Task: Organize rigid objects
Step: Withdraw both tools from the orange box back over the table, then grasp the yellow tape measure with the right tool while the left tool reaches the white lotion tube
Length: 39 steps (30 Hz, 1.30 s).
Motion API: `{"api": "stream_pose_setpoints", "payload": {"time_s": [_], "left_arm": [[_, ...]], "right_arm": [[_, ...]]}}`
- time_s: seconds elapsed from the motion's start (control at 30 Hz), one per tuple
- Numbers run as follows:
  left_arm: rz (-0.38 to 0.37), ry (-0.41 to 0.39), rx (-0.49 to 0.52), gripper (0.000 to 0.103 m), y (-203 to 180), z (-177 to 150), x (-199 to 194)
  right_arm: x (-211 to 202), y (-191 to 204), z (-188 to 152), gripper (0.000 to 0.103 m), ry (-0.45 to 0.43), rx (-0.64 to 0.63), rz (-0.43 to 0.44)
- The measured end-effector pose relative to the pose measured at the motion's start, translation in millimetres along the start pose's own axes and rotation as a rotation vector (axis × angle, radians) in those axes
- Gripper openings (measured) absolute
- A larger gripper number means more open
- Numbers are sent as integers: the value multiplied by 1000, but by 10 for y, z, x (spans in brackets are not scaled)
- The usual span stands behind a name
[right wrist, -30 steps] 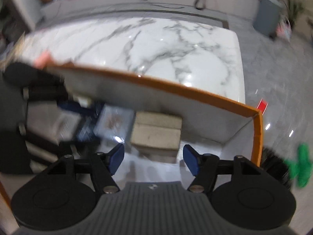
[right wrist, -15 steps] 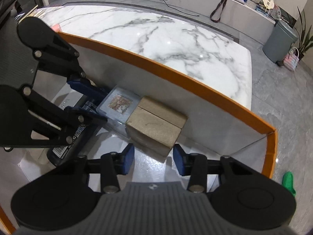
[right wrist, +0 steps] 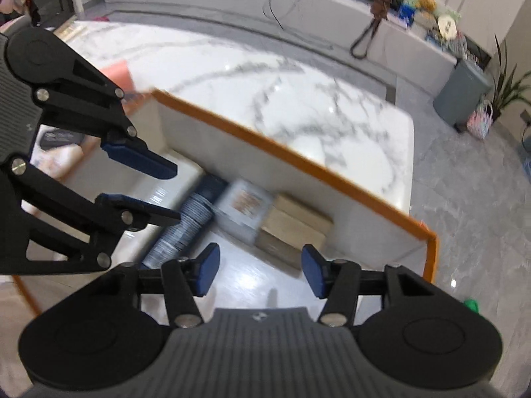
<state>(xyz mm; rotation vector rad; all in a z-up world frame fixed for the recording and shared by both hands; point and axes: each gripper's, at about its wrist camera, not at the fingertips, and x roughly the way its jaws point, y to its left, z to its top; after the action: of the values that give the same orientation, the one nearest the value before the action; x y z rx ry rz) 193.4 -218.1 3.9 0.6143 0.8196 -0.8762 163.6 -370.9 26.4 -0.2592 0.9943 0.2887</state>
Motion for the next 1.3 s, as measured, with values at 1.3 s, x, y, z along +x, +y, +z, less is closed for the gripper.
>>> {"api": "stream_pose_setpoints", "payload": {"time_s": [1.3], "left_arm": [[5, 103, -140, 57, 1168, -1990, -427]], "right_arm": [[1055, 2256, 796, 52, 191, -422, 201]]}}
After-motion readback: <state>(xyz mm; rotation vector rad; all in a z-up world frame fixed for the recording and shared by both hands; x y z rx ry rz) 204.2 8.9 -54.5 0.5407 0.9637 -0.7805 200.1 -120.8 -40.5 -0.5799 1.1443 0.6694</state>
